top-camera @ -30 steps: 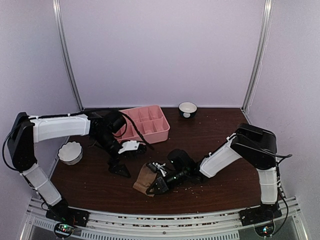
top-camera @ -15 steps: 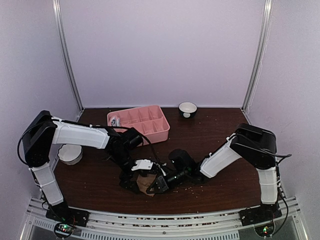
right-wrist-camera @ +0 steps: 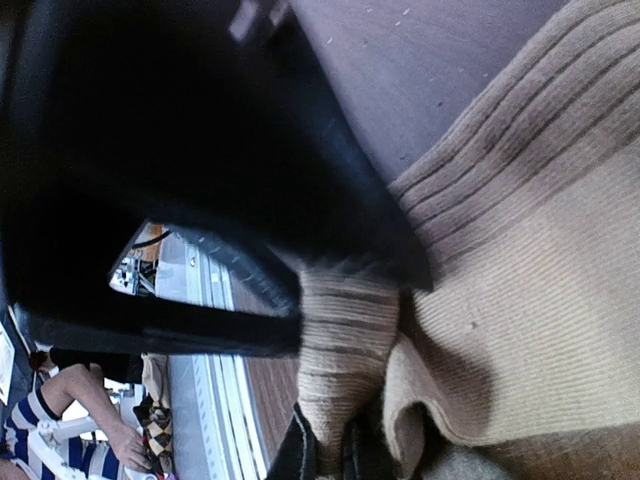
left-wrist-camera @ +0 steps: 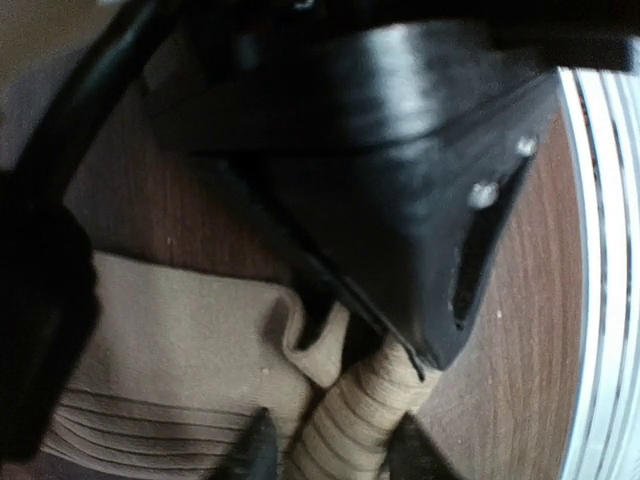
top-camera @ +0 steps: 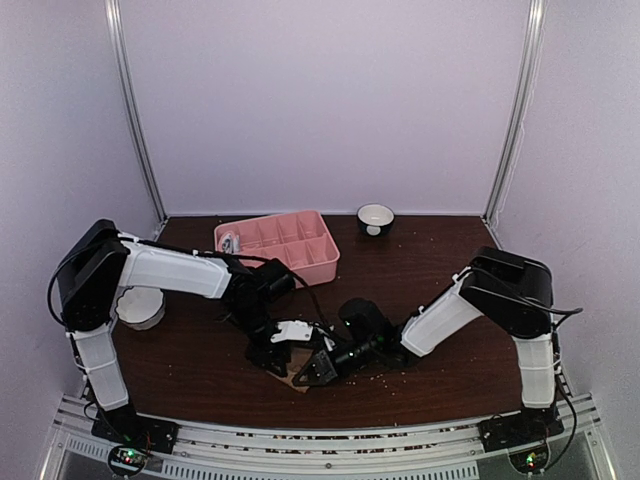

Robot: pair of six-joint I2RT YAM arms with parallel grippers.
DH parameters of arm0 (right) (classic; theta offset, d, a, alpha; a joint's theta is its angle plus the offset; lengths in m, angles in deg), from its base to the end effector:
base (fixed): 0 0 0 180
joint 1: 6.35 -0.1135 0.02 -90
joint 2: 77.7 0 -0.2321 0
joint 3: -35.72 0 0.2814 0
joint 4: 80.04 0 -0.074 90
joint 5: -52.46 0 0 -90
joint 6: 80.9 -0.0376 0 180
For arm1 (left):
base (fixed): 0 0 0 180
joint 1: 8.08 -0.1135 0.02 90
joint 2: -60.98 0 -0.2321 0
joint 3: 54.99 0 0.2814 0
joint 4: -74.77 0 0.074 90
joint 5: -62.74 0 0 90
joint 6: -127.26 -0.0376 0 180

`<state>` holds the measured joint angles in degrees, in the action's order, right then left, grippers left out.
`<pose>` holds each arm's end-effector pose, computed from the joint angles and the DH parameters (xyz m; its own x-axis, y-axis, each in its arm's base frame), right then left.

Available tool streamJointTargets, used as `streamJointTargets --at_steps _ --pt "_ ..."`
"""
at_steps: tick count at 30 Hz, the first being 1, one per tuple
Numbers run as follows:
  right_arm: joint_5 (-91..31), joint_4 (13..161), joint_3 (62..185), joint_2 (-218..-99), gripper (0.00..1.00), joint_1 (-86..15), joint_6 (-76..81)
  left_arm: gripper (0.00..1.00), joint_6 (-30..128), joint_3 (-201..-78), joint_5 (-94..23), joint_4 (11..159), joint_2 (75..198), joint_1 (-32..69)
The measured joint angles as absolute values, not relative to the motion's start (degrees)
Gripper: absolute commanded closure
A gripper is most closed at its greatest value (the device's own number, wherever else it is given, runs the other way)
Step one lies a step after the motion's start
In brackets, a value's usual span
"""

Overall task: Roll the socks
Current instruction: Roll the sock at the center of the board.

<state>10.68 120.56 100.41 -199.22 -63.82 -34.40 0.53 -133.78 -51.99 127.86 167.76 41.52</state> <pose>0.1781 0.3314 0.0173 -0.8399 -0.4639 -0.2817 -0.4233 0.2350 0.8750 0.2163 -0.2785 0.0968 -0.0744 0.9255 -0.3714 0.9710 -0.0177 -0.2385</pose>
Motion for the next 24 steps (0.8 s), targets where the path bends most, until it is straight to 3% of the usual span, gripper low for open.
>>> streamJointTargets --at_steps 7,12,16,20,22,23,24 --pt "8.5 120.7 99.3 -197.8 0.93 -63.9 -34.2 0.98 0.9 -138.0 -52.2 133.0 171.4 41.5" --pt "5.0 120.8 95.7 -194.8 0.76 -63.6 -33.5 0.99 0.9 -141.8 -53.2 135.5 174.4 41.6" --pt "2.1 121.7 92.1 -191.6 0.69 -63.3 -34.4 0.99 -0.4 -147.1 -56.0 138.5 178.4 41.7" --pt "-2.8 125.2 86.6 -187.8 0.53 -62.9 -35.4 0.99 -2.0 -151.6 -59.9 140.0 182.0 41.6" --pt "-6.2 127.4 83.3 -185.5 0.42 -62.7 -34.5 0.99 -1.5 -152.3 -60.0 140.8 182.8 41.3" --pt "-7.7 128.3 82.1 -184.5 0.08 -62.7 -34.2 0.99 -0.5 -152.8 -61.5 141.5 184.0 40.2" --pt "-9.4 129.4 80.8 -183.4 0.01 -62.9 -33.7 0.99 -0.3 -153.3 -62.7 142.2 184.6 39.5"
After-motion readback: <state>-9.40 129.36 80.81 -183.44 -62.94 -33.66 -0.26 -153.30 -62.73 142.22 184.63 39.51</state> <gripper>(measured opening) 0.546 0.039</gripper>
